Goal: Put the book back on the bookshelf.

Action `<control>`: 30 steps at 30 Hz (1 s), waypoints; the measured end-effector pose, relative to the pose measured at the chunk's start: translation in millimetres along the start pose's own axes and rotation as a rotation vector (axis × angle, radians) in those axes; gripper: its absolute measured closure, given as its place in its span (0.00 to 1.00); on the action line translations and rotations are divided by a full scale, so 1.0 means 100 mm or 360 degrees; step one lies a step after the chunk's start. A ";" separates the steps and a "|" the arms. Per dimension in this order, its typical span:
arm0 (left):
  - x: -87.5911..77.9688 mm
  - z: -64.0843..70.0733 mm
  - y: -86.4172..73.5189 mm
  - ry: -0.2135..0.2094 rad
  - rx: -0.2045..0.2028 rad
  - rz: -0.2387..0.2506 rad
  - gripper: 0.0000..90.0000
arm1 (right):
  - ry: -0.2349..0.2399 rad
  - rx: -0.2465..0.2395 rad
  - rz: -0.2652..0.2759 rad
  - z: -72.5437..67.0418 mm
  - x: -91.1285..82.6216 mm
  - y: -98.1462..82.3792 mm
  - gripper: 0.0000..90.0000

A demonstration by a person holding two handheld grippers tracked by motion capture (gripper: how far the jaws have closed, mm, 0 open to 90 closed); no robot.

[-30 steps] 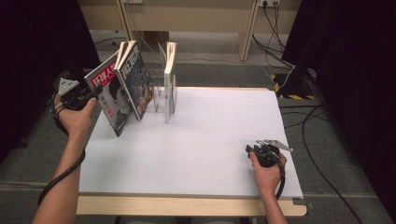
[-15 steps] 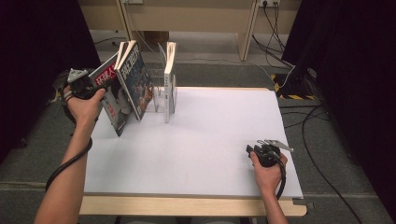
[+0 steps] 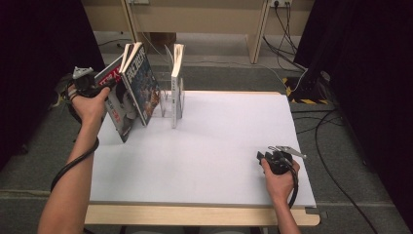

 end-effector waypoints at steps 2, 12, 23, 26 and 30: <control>0.01 0.01 0.01 0.0017 0.0021 -0.0025 0.84 | 0.0004 -0.0006 -0.0003 0.00 0.00 0.00 0.68; 0.04 0.04 0.01 0.0005 0.0042 -0.0134 0.95 | 0.0007 0.0009 -0.0018 0.00 0.00 0.00 0.68; -0.05 0.05 0.01 -0.0038 0.0029 -0.0048 0.96 | 0.0008 0.0007 -0.0021 0.00 0.01 -0.01 0.68; -0.10 0.04 0.04 -0.0035 0.0054 0.0025 0.96 | 0.0005 -0.0005 -0.0013 0.00 0.02 -0.01 0.68; -0.12 0.03 0.06 -0.0033 0.0066 0.0065 0.96 | 0.0007 0.0007 -0.0017 -0.01 0.02 -0.01 0.68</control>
Point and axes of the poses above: each handheld gripper's, and its own axes: x roughly forward along the jaws, y roughly out of its top, z roughly to its right, the point moved 3 cm from there along x, roughly forward along the jaws, and after that the axes turned 15 degrees about -x, right-handed, at the moved point
